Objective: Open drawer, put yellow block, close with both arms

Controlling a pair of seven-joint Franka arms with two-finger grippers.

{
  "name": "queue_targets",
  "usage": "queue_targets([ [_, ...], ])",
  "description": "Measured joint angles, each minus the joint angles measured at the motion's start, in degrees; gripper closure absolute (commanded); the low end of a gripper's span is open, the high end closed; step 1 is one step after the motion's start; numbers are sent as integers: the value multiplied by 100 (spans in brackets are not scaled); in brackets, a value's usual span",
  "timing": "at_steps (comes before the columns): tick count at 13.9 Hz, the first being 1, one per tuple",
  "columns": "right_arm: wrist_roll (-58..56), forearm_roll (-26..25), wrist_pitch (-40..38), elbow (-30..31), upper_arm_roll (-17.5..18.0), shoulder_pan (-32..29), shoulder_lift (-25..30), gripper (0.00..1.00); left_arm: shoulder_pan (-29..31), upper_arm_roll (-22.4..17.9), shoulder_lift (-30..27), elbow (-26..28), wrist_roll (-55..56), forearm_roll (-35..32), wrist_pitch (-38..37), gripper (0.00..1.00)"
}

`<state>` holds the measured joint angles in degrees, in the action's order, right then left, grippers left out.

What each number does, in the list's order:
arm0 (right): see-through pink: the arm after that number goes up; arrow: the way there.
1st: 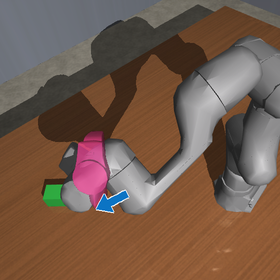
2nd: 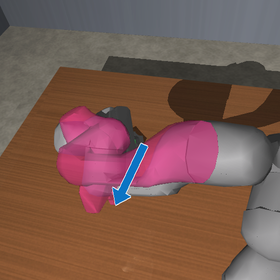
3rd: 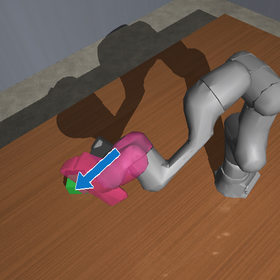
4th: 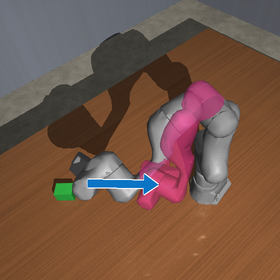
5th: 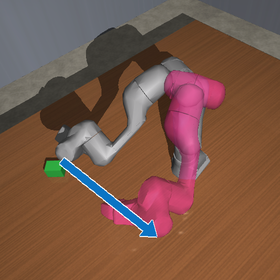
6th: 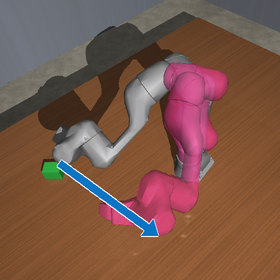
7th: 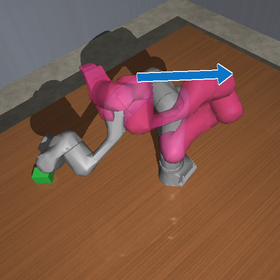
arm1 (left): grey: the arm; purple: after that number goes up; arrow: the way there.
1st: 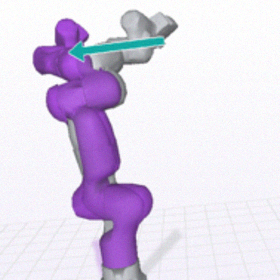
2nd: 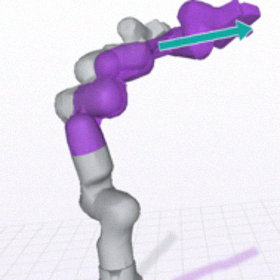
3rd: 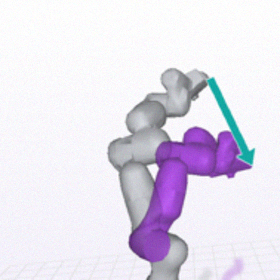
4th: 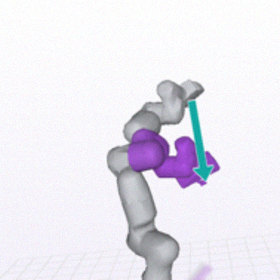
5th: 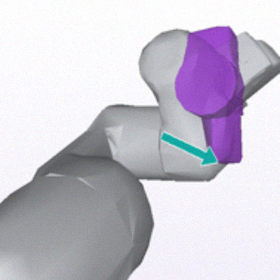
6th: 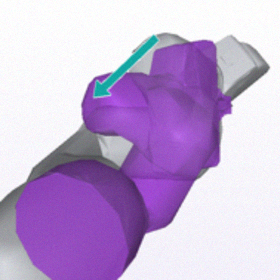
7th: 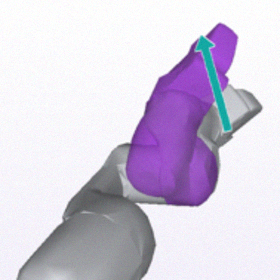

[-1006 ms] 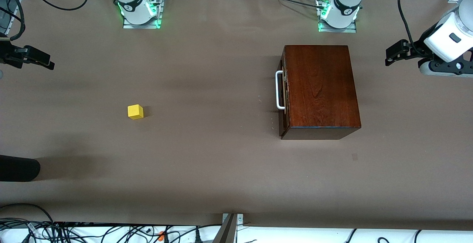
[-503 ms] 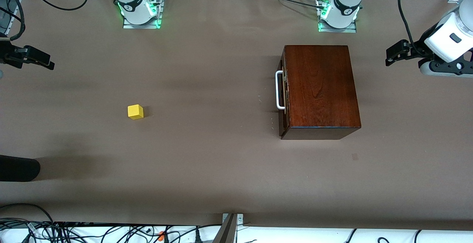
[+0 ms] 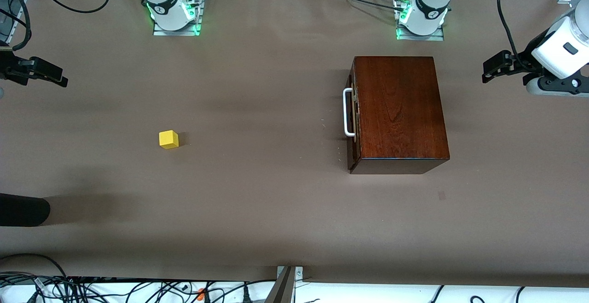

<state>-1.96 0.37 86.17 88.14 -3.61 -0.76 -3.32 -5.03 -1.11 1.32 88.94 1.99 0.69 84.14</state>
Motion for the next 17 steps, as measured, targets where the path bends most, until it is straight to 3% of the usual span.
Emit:
queue_targets([
  [3,0,0,0,0,0,0,0,0,-23,31,-4,-13,21,2,4,0],
  [5,0,0,0,0,0,0,0,0,-40,272,-5,-19,297,77,16,0],
  [11,0,0,-2,3,3,0,0,0,-219,1848,352,-261,2321,80,135,0],
  [13,0,1,-2,3,7,1,0,0,-557,2072,673,-414,2910,-79,140,0],
  [17,0,1,-2,5,12,2,0,0,-1583,2111,1332,-599,4010,-421,448,0],
])
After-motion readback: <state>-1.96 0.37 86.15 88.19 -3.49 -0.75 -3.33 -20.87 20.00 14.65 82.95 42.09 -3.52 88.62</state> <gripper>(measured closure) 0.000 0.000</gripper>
